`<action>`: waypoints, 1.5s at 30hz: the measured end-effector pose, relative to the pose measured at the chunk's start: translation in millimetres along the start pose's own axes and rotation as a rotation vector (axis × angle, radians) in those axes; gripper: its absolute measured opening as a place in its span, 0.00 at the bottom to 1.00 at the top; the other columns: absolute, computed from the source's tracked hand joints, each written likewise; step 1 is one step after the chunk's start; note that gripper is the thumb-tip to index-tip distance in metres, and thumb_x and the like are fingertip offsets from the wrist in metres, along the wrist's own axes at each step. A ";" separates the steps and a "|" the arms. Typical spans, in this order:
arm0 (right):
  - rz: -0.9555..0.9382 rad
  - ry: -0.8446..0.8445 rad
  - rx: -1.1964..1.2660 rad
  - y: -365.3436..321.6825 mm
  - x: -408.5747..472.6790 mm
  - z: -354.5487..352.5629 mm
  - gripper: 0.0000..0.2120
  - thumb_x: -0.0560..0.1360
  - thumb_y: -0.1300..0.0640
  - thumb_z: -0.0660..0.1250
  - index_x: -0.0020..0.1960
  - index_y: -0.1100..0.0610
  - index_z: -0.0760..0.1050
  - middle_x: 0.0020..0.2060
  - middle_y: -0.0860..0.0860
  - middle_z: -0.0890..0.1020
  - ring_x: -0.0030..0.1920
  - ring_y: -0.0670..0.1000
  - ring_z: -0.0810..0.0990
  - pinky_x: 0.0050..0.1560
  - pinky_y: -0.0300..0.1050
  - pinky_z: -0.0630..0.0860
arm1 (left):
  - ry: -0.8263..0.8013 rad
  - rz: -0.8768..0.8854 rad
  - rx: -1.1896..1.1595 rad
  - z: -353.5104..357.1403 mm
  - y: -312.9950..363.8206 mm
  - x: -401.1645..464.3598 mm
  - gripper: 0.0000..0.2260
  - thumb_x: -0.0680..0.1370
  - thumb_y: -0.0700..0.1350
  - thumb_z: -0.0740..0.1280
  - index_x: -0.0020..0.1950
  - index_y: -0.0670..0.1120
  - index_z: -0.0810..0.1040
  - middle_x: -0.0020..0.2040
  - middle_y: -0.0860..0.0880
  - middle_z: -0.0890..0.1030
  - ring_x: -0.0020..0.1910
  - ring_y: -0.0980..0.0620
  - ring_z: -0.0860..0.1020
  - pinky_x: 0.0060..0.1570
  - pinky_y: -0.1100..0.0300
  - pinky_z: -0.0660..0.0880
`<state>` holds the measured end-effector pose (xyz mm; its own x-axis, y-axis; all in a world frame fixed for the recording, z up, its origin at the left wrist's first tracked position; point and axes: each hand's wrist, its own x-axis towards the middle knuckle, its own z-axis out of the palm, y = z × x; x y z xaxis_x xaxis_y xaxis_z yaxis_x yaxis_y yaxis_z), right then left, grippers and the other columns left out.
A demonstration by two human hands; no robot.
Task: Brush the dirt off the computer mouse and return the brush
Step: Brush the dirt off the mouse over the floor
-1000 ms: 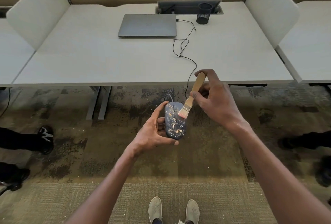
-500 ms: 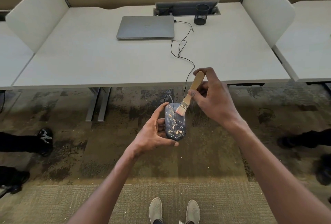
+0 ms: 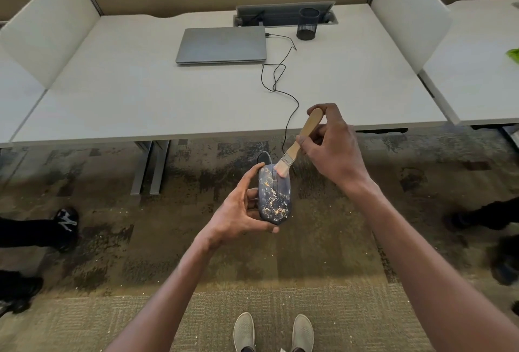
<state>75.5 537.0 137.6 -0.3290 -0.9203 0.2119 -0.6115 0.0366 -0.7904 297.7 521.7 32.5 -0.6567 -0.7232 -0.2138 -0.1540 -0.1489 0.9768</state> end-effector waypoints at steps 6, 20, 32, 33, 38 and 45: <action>0.017 0.107 -0.039 8.8 6.5 -3.6 0.19 0.77 0.60 0.71 0.64 0.57 0.69 0.38 0.51 0.82 0.35 0.39 0.79 0.30 0.22 0.69 | -0.002 0.005 0.000 -0.1 -2.8 0.3 0.57 0.63 0.30 0.83 0.79 0.66 0.58 0.62 0.44 0.85 0.61 0.44 0.84 0.59 0.47 0.82; 0.135 0.102 0.008 21.7 3.5 -9.2 0.21 0.77 0.58 0.72 0.66 0.54 0.67 0.44 0.53 0.84 0.42 0.51 0.86 0.40 0.37 0.82 | 0.047 -0.003 0.021 -3.1 0.5 0.5 0.57 0.59 0.40 0.86 0.77 0.68 0.58 0.63 0.43 0.83 0.63 0.45 0.83 0.63 0.40 0.80; 0.121 0.024 -0.004 22.9 -5.2 -9.6 0.18 0.77 0.59 0.72 0.62 0.52 0.67 0.44 0.52 0.84 0.44 0.53 0.86 0.45 0.48 0.84 | 0.058 0.009 0.011 -3.0 5.3 -2.8 0.56 0.63 0.27 0.82 0.78 0.63 0.57 0.62 0.46 0.83 0.62 0.48 0.84 0.60 0.52 0.82; 0.106 0.043 -0.009 23.7 -5.1 -10.1 0.17 0.77 0.59 0.72 0.60 0.51 0.67 0.45 0.52 0.83 0.45 0.52 0.86 0.45 0.48 0.84 | 0.059 0.008 0.010 -3.0 5.7 -3.4 0.56 0.64 0.27 0.81 0.78 0.62 0.57 0.62 0.46 0.83 0.62 0.48 0.84 0.59 0.52 0.82; -0.014 0.044 0.104 19.1 -4.4 -9.1 0.16 0.77 0.66 0.71 0.54 0.50 0.68 0.43 0.46 0.84 0.45 0.46 0.87 0.48 0.52 0.85 | 0.061 0.004 0.008 -1.5 7.4 -4.4 0.55 0.64 0.26 0.81 0.77 0.62 0.58 0.62 0.47 0.83 0.61 0.50 0.84 0.56 0.57 0.82; -0.149 -0.052 0.121 15.2 -15.5 -9.9 0.14 0.77 0.72 0.67 0.53 0.55 0.71 0.42 0.46 0.85 0.45 0.41 0.86 0.49 0.44 0.84 | 0.094 0.001 0.017 -1.1 9.6 -4.1 0.56 0.62 0.28 0.83 0.77 0.64 0.58 0.65 0.46 0.81 0.63 0.48 0.83 0.62 0.46 0.81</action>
<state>64.2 555.7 128.0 -0.2021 -0.9310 0.3039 -0.5589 -0.1452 -0.8164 299.7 522.5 42.7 -0.5845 -0.7839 -0.2096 -0.1663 -0.1372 0.9765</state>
